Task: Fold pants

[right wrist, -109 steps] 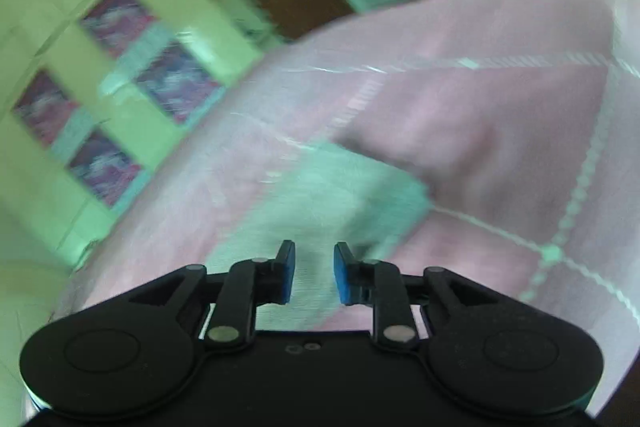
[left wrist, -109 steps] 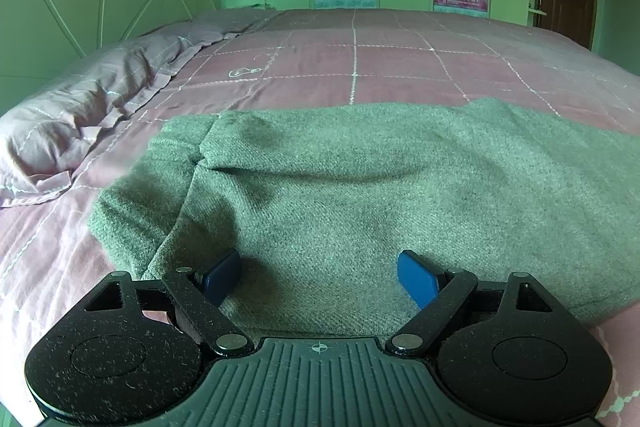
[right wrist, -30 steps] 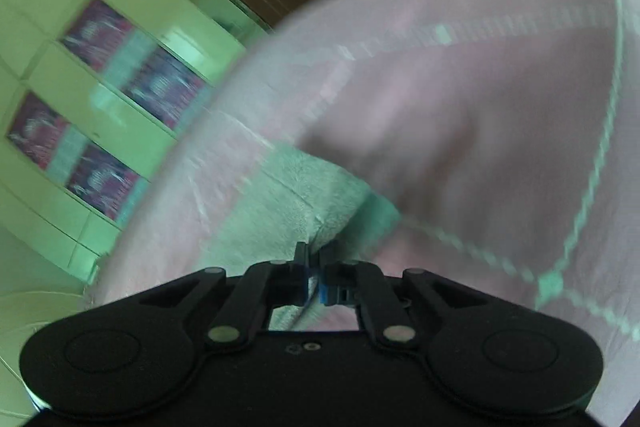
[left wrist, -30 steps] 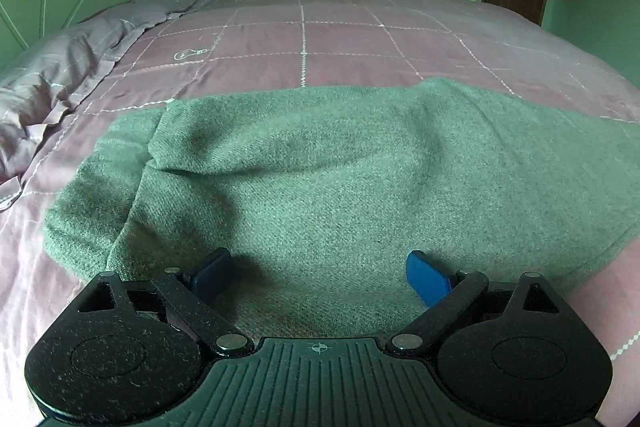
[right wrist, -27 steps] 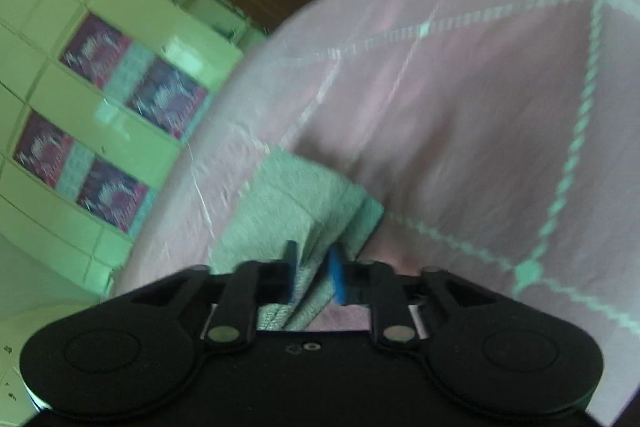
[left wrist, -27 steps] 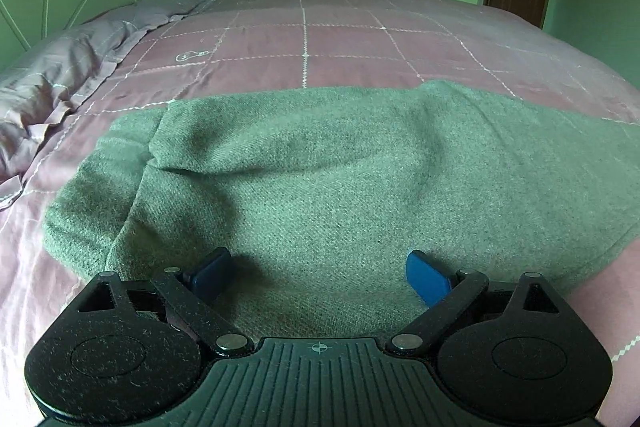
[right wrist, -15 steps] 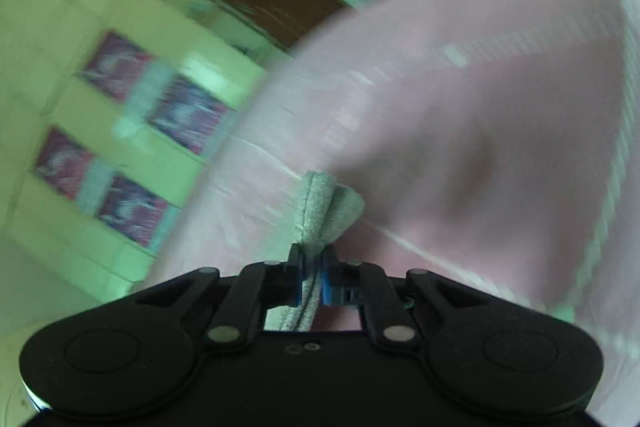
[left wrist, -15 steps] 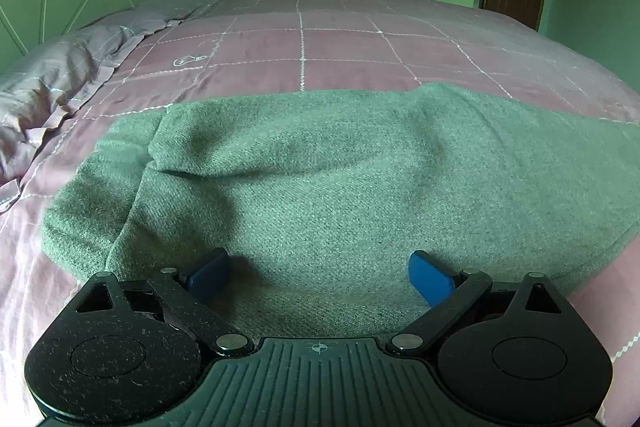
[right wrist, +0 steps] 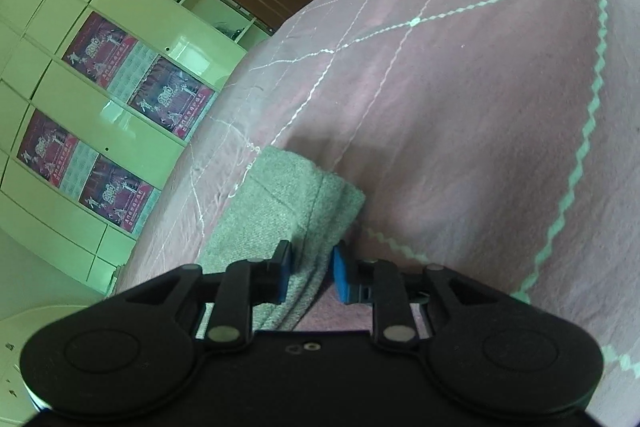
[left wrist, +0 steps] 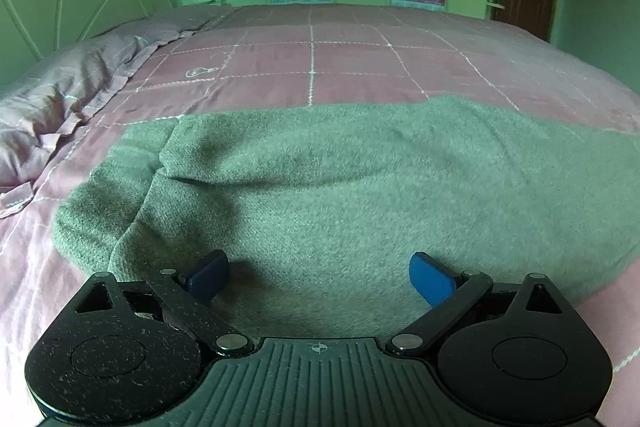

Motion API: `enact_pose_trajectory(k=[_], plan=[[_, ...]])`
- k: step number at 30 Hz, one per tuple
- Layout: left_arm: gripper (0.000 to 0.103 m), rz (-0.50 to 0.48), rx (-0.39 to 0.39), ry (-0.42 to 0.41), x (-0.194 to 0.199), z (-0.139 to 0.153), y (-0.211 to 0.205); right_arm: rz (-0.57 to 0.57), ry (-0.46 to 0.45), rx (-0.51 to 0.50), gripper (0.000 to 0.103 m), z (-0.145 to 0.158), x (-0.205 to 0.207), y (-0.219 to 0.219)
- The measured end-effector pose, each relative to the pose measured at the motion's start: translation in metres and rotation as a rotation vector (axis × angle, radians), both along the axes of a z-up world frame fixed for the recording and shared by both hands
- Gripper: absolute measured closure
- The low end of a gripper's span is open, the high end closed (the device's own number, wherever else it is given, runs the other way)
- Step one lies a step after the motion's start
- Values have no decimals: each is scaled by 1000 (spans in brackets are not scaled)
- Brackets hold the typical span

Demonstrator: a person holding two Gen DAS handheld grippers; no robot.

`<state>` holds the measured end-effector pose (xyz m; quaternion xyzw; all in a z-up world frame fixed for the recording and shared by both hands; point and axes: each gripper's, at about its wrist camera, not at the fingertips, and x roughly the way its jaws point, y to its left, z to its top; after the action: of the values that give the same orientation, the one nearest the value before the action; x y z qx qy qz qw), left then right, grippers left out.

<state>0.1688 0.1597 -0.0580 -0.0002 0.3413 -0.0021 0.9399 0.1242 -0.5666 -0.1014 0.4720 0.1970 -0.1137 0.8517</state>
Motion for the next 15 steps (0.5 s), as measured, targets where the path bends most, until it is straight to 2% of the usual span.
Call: enact_pose_trajectory(k=[2,3,4,5,7,10,12,13,14,15], plan=[[6,-33,-55,-70,-6,11,-20,3,-3,10,73,4,0,0],[6,-45,-70,-79,-6,14,-34,4,-15,12,67,7,-2,0],[6,-59,-88,-72,-4,14,-48,3,-30,7,57,9,-4,4],[6,-55,-107,-69,-2,13,-64,4,-30,1,53,11,-5,8],[6,-64,-166,-45,7,8,-102,-24,-15,-4,53,14,-10,13],[6,-116,-195,-29,16,2,-171,-52,-63,-19,52,17,-23,20],[6,-111,-236,-20,17,-4,-210,-67,-86,-42,55,19,-31,19],[6,-89,-241,-19,17,-7,-225,-77,-101,-32,61,17,-33,15],[6,-72,-206,-20,17,-7,-242,-85,-109,-10,67,15,-34,10],[6,-90,-176,-24,17,-7,-258,-96,-106,20,67,16,-28,6]])
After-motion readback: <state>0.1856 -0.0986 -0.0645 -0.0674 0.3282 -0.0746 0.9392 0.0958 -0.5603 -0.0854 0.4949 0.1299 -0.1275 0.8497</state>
